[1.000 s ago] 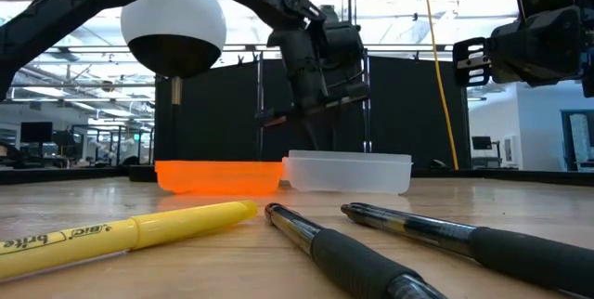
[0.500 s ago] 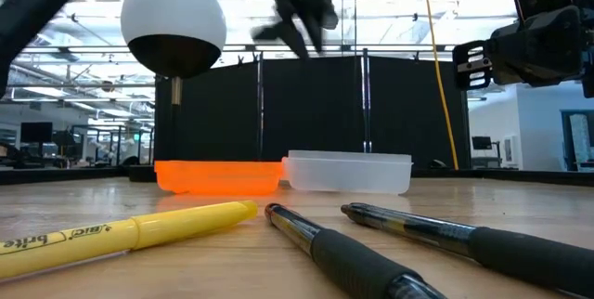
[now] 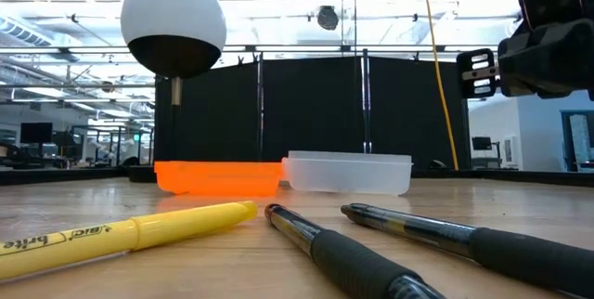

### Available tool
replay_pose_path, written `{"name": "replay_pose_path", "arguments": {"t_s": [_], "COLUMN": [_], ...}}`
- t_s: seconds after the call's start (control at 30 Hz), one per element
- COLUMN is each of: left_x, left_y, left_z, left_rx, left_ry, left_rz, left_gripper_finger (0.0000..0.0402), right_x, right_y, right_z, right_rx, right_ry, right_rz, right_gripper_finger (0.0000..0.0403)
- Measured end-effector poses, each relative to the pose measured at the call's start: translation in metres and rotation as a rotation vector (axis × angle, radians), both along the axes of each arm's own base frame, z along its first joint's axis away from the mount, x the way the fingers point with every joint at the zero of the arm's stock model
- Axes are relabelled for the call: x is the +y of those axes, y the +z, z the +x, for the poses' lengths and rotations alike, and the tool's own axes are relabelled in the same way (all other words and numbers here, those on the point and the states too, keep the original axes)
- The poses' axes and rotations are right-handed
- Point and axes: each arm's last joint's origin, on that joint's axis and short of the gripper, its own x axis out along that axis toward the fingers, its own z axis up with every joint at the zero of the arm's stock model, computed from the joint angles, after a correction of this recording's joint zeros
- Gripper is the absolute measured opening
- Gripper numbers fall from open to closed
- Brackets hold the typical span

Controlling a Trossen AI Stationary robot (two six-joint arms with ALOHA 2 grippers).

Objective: Pick & place school supplies into a supply box
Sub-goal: Put the right black pen into the orange supply box

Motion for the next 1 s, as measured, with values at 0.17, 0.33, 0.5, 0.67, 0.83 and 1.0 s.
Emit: {"name": "replay_pose_path", "arguments": {"t_s": [0.17, 0.33, 0.5, 0.67, 0.83, 1.0], "left_x": [0.015, 0.018, 0.017, 0.022, 0.029, 0.034], "left_y": [-0.03, -0.084, -0.178, -0.232, -0.25, -0.268], "left_z": [-0.04, -0.06, -0.067, -0.086, -0.117, -0.138], "left_rx": [-0.119, -0.229, -0.201, -0.231, -0.255, -0.315], "left_ry": [-0.026, -0.195, -0.133, -0.12, -0.134, -0.129], "left_rz": [0.03, -0.057, -0.056, -0.058, -0.049, -0.084], "left_gripper_finger": [0.0004, 0.0003, 0.0002, 0.0001, 0.0001, 0.0001], "right_x": [0.0, 0.0, 0.0, -0.002, -0.007, -0.011], "right_y": [0.002, 0.002, 0.003, 0.005, 0.008, 0.013], "right_z": [0.0, 0.0, 0.0, 0.002, 0.003, 0.004], "right_rx": [-0.024, 0.008, 0.028, 0.008, -0.03, -0.09], "right_ry": [-0.001, -0.01, -0.02, -0.101, -0.257, -0.392], "right_rz": [-0.002, 0.061, 0.116, 0.128, 0.151, 0.15], "right_gripper_finger": [0.0, 0.0, 0.0, 0.0, 0.0, 0.0]}}
